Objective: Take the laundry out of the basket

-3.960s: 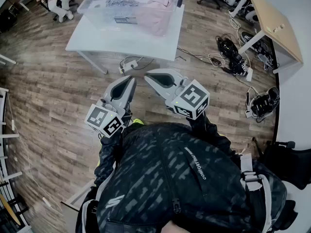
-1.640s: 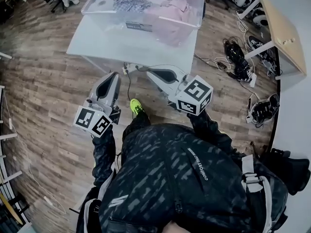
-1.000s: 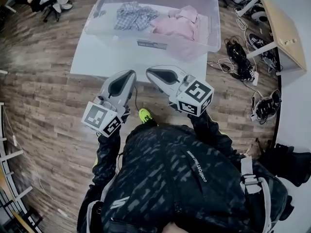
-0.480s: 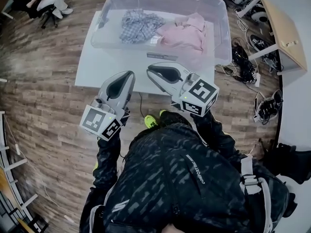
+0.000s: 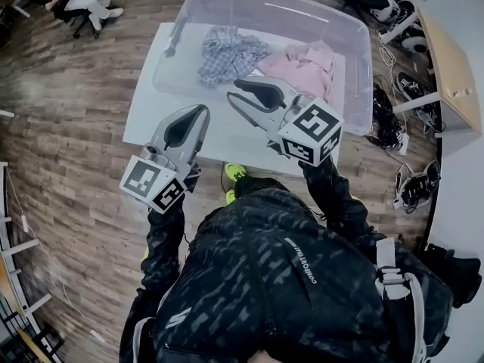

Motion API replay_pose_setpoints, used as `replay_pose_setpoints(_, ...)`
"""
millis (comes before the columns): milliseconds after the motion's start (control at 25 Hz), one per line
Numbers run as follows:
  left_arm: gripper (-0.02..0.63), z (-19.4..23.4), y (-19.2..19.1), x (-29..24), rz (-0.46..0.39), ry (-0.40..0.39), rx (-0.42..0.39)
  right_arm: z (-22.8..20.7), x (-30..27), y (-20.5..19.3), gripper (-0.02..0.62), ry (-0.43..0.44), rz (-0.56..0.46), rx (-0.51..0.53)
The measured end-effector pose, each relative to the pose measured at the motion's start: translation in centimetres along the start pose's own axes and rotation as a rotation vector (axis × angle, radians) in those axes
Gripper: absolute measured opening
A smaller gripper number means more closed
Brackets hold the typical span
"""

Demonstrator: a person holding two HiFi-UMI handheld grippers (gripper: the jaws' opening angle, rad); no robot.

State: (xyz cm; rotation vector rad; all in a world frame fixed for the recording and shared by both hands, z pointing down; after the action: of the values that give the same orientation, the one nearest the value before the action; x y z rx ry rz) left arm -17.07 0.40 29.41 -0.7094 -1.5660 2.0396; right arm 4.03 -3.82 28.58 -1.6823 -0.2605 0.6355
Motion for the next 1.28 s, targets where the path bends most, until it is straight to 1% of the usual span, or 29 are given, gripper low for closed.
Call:
replay_pose_setpoints(200,0.011,3.1,1.1,-0.8,-0.012,0.039,0.007,-3.0,-3.2,1.6,0.157,0.019,0.095,0.077)
replay_pose_setpoints(440,0.011,6.3,1.2,-1.6,-0.007,0.082,0.035,-6.6,-7.1,1.7,0.199,0.059,0.219,0.127)
replay_pose_setpoints(760,0.011,9.2,0.3,-1.8,-0.005,0.156,0.090,-11.3,-11.2,0.6,0.247,0.100,0.333,0.125)
replay_pose_setpoints(840,0.011,9.8,0.1,-1.9,-0.002,0.175,0.101,-12.5,-12.5,0.1,0.273,0.103,0.359,0.108)
replay_pose_setpoints(1040,0.011,11.4,-0.6,-2.0,0.008,0.231,0.129,-15.1,-15.8,-1.2,0.275,0.123,0.366,0.056)
replay_pose_setpoints(1200,0.011,12.7,-0.3,-2.7,0.004,0.247,0.133,-17.7,-18.7,-2.8,0.250,0.105,0.382,0.076)
replay_pose_setpoints(1280,0.011,13.1,-0.3,-3.2,0.006,0.251,0.134,-19.0,-20.0,-4.3,0.258,0.090,0.409,0.082)
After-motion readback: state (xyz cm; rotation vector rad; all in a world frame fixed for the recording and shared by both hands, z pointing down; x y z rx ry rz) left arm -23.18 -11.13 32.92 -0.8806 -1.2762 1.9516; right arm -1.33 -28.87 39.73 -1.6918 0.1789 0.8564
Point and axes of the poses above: the fingertips, and each gripper's own axes: x backward along the fingers, z to its left, y out of its top, the point moved 10 cm from there along x, backward along the fingers, and after that the axes turned 6 degrees about z, right-handed, at the moved point
